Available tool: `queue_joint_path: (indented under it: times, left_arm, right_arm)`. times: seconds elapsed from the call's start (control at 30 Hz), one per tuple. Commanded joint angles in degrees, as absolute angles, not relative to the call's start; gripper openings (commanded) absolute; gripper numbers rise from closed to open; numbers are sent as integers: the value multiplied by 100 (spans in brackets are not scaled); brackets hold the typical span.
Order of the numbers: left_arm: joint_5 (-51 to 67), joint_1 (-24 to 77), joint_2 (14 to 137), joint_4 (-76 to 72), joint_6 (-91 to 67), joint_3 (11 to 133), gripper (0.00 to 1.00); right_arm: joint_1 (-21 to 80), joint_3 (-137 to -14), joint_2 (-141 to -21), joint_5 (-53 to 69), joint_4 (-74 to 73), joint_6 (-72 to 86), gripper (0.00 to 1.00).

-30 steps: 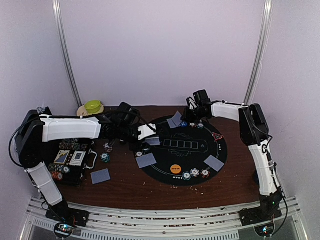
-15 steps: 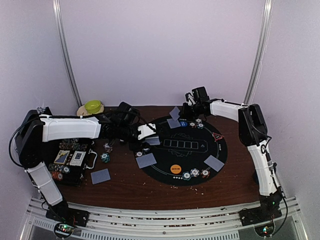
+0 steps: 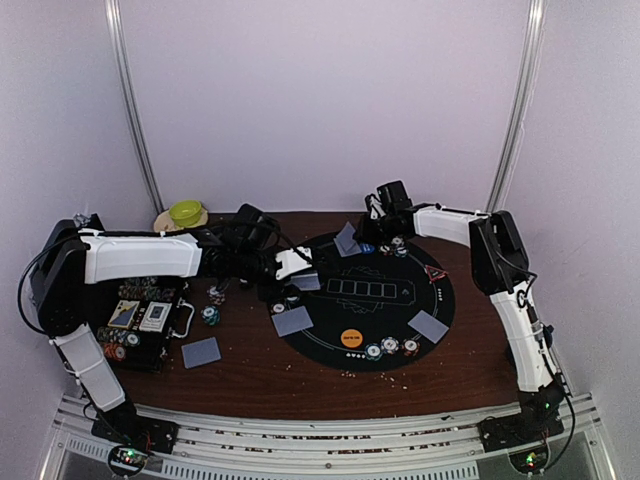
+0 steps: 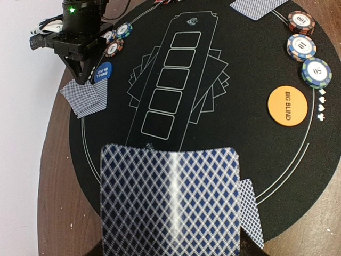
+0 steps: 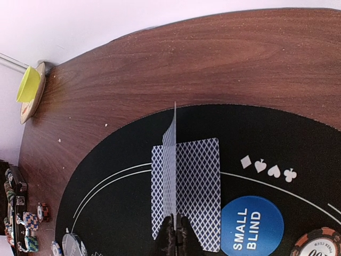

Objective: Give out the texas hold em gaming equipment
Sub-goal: Distribute the poker card in the small blind area.

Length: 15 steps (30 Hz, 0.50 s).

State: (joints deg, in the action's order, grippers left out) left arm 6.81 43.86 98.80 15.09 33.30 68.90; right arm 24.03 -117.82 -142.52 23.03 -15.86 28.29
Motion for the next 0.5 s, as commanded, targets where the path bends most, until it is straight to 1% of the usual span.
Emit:
queue_joint_path:
  times: [0.0, 0.47]
  left_arm:
    - [810, 4342, 9866, 1415, 3286, 7040, 4]
    - [828, 4342, 9845, 1404, 3295, 7014, 4]
  right_arm:
    - [2448, -11793, -14274, 2182, -1569, 2777, 7]
    - [2478, -11681, -14157, 2164, -1635, 2699, 15]
